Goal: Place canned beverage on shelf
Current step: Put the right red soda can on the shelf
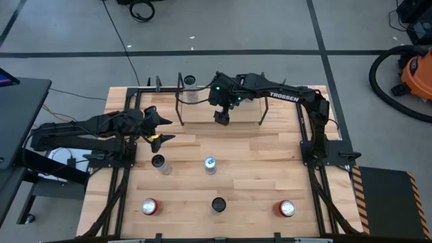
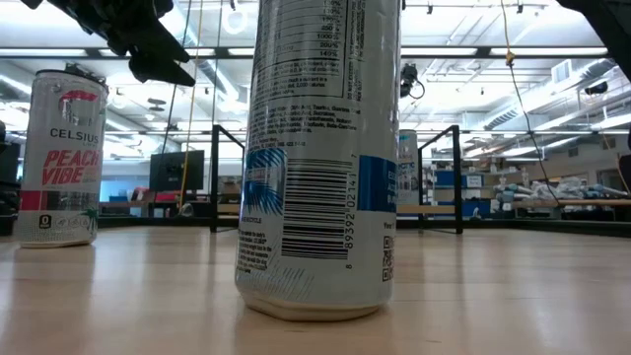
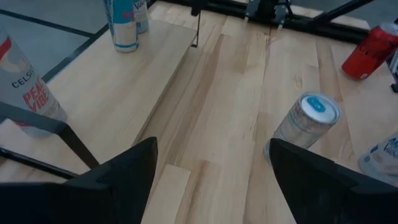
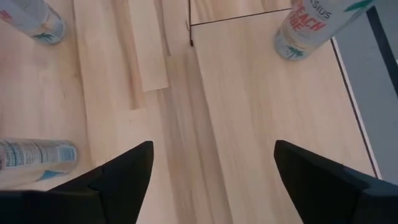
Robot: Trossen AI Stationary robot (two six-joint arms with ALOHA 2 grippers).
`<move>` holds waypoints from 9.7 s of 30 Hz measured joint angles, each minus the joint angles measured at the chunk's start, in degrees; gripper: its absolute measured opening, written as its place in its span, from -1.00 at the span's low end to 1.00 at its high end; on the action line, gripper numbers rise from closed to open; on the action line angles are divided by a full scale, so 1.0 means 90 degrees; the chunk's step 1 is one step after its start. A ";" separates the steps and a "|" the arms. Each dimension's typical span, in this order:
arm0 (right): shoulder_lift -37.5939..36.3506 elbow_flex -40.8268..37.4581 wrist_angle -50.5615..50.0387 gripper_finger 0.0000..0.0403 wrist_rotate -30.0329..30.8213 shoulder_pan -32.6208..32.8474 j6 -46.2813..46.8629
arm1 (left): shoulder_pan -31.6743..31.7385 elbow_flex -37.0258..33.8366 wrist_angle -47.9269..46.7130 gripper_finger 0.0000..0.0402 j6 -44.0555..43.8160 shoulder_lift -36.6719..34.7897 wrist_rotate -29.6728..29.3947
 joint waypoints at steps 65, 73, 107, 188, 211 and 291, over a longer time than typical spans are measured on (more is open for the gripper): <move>0.0000 0.0005 -0.2319 0.95 0.0113 0.4557 0.5712 | 0.0000 0.0000 -0.0830 0.55 0.0360 0.0000 0.0000; -0.0008 -0.0008 -0.3486 0.95 0.0467 0.5230 0.6483 | 0.0002 -0.0001 -0.0863 0.55 0.0290 0.0000 0.0000; -0.0228 -0.0033 -0.3368 0.95 0.0651 0.8034 1.2410 | 0.0000 -0.0002 -0.0848 0.55 -0.0378 -0.0002 0.0002; -0.1528 -0.2259 -0.2760 0.47 0.1725 0.4180 0.7700 | 0.0001 -0.0002 -0.0712 0.55 -0.0378 -0.0001 0.0000; -0.1549 -0.2259 0.0505 0.47 0.1501 0.0648 0.1211 | 0.0002 -0.0002 -0.0917 0.55 -0.0812 0.0000 0.0000; -0.0406 -0.1661 0.1744 0.73 0.0202 -0.1231 -0.4064 | 0.0002 -0.0002 -0.0663 0.55 -0.0861 0.0000 -0.0010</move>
